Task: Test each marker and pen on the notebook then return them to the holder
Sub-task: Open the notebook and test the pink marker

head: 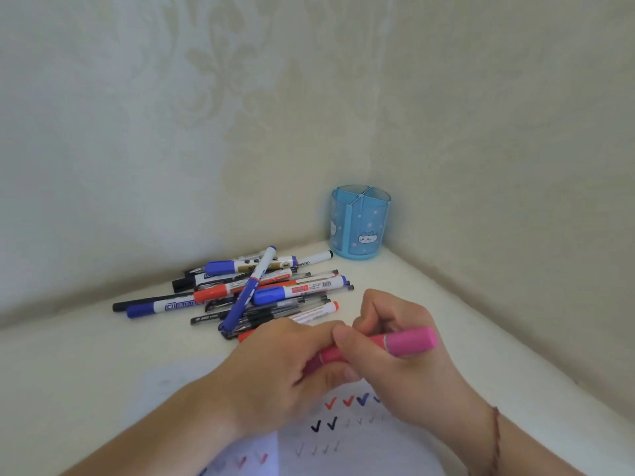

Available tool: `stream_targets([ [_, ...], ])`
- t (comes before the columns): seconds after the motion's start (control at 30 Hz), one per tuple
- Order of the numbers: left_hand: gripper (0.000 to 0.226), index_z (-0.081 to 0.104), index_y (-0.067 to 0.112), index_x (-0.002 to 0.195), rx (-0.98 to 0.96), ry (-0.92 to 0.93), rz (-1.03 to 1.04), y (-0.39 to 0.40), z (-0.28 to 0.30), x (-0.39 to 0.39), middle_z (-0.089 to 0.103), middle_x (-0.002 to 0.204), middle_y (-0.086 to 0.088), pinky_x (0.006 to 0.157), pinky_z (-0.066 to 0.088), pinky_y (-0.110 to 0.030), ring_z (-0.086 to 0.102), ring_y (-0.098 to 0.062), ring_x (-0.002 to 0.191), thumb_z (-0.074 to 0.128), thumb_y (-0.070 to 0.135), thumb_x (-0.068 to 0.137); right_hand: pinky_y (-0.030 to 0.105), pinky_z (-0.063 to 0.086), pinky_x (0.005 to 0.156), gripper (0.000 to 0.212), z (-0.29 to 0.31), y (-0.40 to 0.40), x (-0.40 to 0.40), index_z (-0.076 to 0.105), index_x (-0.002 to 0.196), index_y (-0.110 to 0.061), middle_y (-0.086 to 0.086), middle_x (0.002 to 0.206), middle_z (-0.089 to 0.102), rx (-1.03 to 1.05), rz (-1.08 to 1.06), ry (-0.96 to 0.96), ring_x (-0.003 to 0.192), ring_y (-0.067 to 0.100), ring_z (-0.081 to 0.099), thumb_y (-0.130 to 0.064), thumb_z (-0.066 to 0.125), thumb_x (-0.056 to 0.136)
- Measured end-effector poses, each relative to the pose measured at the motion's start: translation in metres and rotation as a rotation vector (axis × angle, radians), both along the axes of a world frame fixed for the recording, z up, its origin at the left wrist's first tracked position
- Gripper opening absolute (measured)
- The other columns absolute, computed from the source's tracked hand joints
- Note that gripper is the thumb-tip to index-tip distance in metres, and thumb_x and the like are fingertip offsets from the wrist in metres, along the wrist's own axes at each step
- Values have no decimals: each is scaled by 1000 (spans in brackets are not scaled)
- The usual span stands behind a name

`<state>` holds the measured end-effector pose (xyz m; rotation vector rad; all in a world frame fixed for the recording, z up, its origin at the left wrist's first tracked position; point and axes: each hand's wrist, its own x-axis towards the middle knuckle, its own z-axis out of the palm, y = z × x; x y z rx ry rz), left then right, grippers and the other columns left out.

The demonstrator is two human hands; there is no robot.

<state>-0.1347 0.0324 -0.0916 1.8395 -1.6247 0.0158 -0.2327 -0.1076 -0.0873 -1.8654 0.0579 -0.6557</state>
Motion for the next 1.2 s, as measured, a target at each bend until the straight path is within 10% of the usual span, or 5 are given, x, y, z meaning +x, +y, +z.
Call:
stream_targets([
  [0.13, 24, 48, 34, 95, -66, -71, 95, -6, -8, -2, 55, 79, 16, 59, 35, -14, 50, -3, 69, 33, 52, 99, 15, 32, 45, 28, -5, 4, 6, 42, 53, -19, -10, 46, 42, 69, -96, -33, 46, 3, 35, -15, 64, 71],
  [0.7, 9, 51, 35, 89, 57, 36, 14, -3, -1, -7, 39, 48, 15, 47, 20, -12, 38, 1, 44, 51, 39, 98, 21, 28, 44, 32, -12, -4, 3, 36, 56, -14, 28, 50, 42, 11, 67, -58, 45, 13, 33, -27, 61, 70],
  [1.2, 15, 59, 38, 83, 149, 395, -120, 1, -2, -7, 44, 52, 11, 47, 25, -17, 35, -4, 48, 58, 50, 92, 21, 29, 45, 29, -10, -7, -4, 45, 56, -22, 3, 42, 48, -35, 151, -82, 41, 13, 36, -25, 68, 74],
])
